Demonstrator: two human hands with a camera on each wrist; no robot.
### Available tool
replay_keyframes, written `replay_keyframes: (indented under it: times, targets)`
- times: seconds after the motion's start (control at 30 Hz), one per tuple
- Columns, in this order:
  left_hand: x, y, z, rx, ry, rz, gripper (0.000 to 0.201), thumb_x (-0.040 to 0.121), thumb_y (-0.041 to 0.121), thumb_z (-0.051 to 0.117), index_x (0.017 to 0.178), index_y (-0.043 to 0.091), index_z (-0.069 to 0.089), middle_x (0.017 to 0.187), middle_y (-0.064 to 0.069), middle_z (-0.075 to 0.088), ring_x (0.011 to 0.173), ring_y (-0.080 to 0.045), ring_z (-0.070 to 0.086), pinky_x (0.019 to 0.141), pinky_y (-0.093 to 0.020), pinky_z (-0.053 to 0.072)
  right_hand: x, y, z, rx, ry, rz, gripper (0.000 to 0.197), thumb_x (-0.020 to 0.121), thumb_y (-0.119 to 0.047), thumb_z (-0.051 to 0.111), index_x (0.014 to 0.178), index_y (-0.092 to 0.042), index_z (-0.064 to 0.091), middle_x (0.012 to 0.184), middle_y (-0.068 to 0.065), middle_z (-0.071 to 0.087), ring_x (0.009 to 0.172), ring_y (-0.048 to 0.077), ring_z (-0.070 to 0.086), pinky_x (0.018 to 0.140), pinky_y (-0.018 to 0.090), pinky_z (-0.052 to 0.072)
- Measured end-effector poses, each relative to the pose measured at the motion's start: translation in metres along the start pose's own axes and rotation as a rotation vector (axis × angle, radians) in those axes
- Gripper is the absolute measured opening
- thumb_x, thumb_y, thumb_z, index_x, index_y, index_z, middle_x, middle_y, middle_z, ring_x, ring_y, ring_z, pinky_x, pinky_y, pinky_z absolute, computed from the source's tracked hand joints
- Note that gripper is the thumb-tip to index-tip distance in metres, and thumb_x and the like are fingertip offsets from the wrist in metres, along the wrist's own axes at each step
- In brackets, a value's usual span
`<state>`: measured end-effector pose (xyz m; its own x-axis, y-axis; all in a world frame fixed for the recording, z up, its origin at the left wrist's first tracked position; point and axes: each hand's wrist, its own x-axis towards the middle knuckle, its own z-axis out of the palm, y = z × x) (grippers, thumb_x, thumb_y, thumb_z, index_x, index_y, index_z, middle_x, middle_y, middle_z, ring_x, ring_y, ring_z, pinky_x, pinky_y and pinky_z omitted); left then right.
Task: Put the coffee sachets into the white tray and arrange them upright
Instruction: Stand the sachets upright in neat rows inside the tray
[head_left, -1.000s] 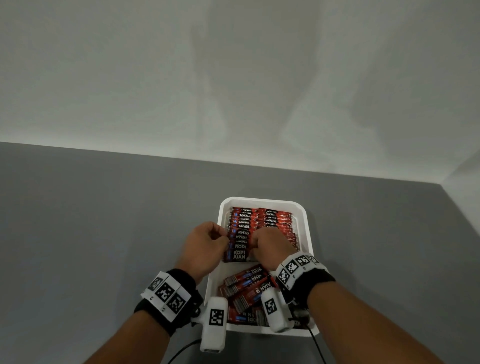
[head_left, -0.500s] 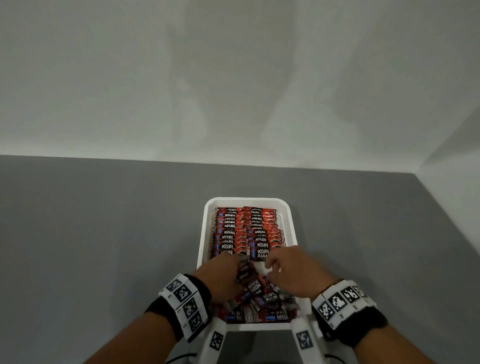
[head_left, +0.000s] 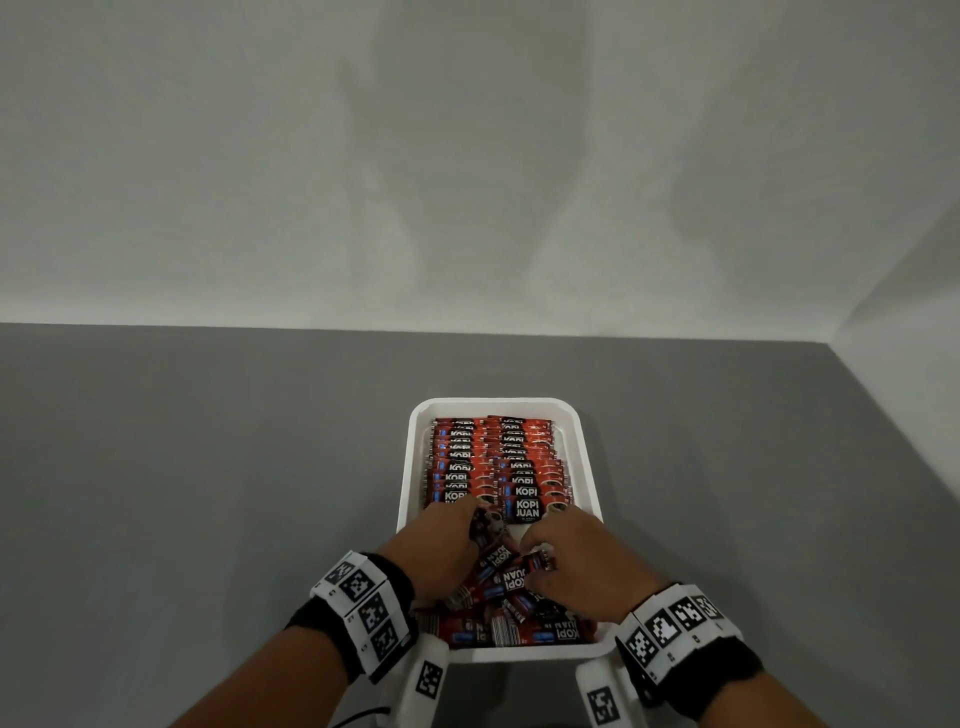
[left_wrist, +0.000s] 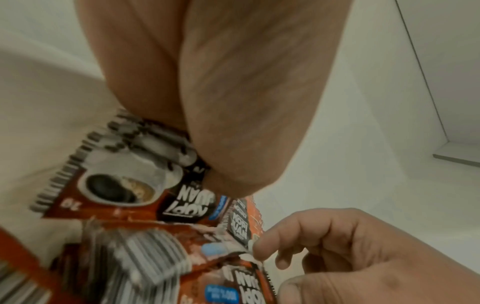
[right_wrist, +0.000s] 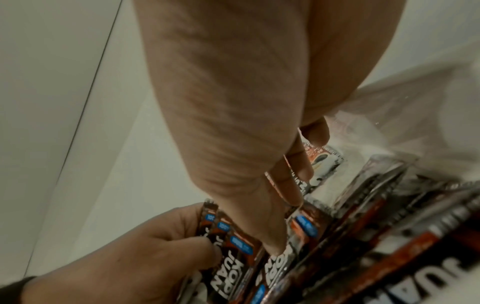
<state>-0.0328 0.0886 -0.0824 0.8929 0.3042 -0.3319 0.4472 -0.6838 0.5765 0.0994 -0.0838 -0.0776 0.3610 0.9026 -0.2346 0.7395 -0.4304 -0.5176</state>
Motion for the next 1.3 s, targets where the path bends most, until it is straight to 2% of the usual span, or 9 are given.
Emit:
replay_keyframes:
  times: [0.17, 0.33, 0.53, 0.7, 0.87, 0.97, 1.13, 1.23, 1.3]
  targets:
    - [-0.003, -0.003, -0.008, -0.127, 0.123, 0.003, 0.021, 0.095, 0.011, 0.049, 0.116, 0.015, 0.05, 0.112, -0.002, 0.066, 0.099, -0.019, 0.065, 0.084, -0.033, 0.055, 0.003, -0.006, -0.001, -0.044, -0.046, -0.031, 0.046, 0.087, -0.036, 0.07, 0.132, -0.034, 0.063, 0.129, -0.007, 0.064, 0.121, 0.016, 0.054, 0.107, 0.039, 0.043]
    - [-0.007, -0.003, -0.021, -0.549, 0.146, -0.056, 0.031, 0.094, 0.006, 0.042, 0.11, 0.02, 0.065, 0.104, 0.002, 0.076, 0.093, -0.018, 0.073, 0.081, -0.038, 0.06, 0.014, -0.015, 0.007, -0.128, -0.095, -0.109, 0.04, 0.091, -0.03, 0.061, 0.131, -0.033, 0.064, 0.128, -0.012, 0.065, 0.118, 0.018, 0.052, 0.111, 0.036, 0.037]
    - [-0.019, 0.008, -0.035, -1.239, 0.12, -0.233, 0.03, 0.089, -0.014, 0.032, 0.098, -0.007, 0.059, 0.088, -0.025, 0.062, 0.057, -0.024, 0.061, 0.055, -0.032, 0.053, 0.029, -0.028, 0.013, -0.259, -0.171, -0.219, 0.041, 0.091, -0.014, 0.057, 0.127, -0.029, 0.067, 0.124, -0.004, 0.064, 0.112, 0.023, 0.044, 0.103, 0.039, 0.037]
    - [-0.02, -0.004, -0.039, -1.298, 0.211, -0.315, 0.033, 0.087, -0.012, 0.039, 0.107, 0.002, 0.061, 0.07, -0.014, 0.052, 0.055, -0.025, 0.049, 0.051, -0.031, 0.043, 0.034, -0.03, 0.008, -0.152, -0.106, -0.197, 0.029, 0.096, -0.013, 0.052, 0.109, -0.021, 0.077, 0.106, -0.003, 0.071, 0.097, 0.014, 0.057, 0.093, 0.034, 0.05]
    - [-0.025, 0.01, -0.048, -1.37, 0.271, -0.187, 0.009, 0.097, 0.001, 0.059, 0.096, 0.007, 0.053, 0.051, 0.004, 0.055, 0.039, -0.009, 0.05, 0.04, -0.019, 0.038, 0.026, -0.033, -0.028, 0.259, 0.042, 0.018, 0.02, 0.1, -0.013, 0.054, 0.097, -0.022, 0.072, 0.086, -0.015, 0.065, 0.067, -0.01, 0.056, 0.063, 0.008, 0.039]
    - [-0.022, 0.024, -0.044, -1.339, 0.183, -0.081, 0.023, 0.085, 0.019, 0.078, 0.094, 0.008, 0.06, 0.064, -0.002, 0.066, 0.05, -0.015, 0.055, 0.05, -0.026, 0.04, 0.02, -0.044, -0.039, 0.641, 0.125, 0.097, 0.018, 0.099, -0.006, 0.058, 0.097, -0.02, 0.069, 0.085, -0.005, 0.072, 0.069, 0.001, 0.064, 0.064, 0.019, 0.048]
    - [-0.013, 0.055, -0.036, -1.39, 0.21, -0.074, 0.022, 0.1, 0.002, 0.053, 0.115, -0.011, 0.063, 0.113, -0.032, 0.068, 0.094, -0.04, 0.069, 0.083, -0.047, 0.055, 0.019, -0.065, -0.034, 0.8, 0.227, 0.099, 0.012, 0.092, -0.008, 0.067, 0.1, -0.017, 0.066, 0.085, 0.009, 0.074, 0.073, 0.017, 0.071, 0.065, 0.035, 0.06]
    - [-0.007, 0.057, -0.039, -1.402, 0.249, -0.133, 0.018, 0.098, -0.004, 0.048, 0.102, -0.009, 0.065, 0.096, -0.031, 0.065, 0.079, -0.033, 0.066, 0.07, -0.039, 0.058, 0.016, -0.06, -0.039, 0.521, 0.384, -0.006, 0.046, 0.074, -0.027, 0.085, 0.113, -0.032, 0.063, 0.11, -0.011, 0.066, 0.099, -0.002, 0.063, 0.084, 0.017, 0.052]
    - [-0.007, 0.058, -0.041, -1.409, 0.194, -0.132, 0.014, 0.098, -0.003, 0.05, 0.096, -0.005, 0.064, 0.08, -0.023, 0.06, 0.065, -0.027, 0.06, 0.059, -0.035, 0.056, 0.014, -0.058, -0.046, 0.382, 0.244, -0.165, 0.095, 0.062, -0.042, 0.091, 0.143, -0.037, 0.044, 0.148, -0.016, 0.041, 0.135, -0.009, 0.037, 0.108, 0.013, 0.036]
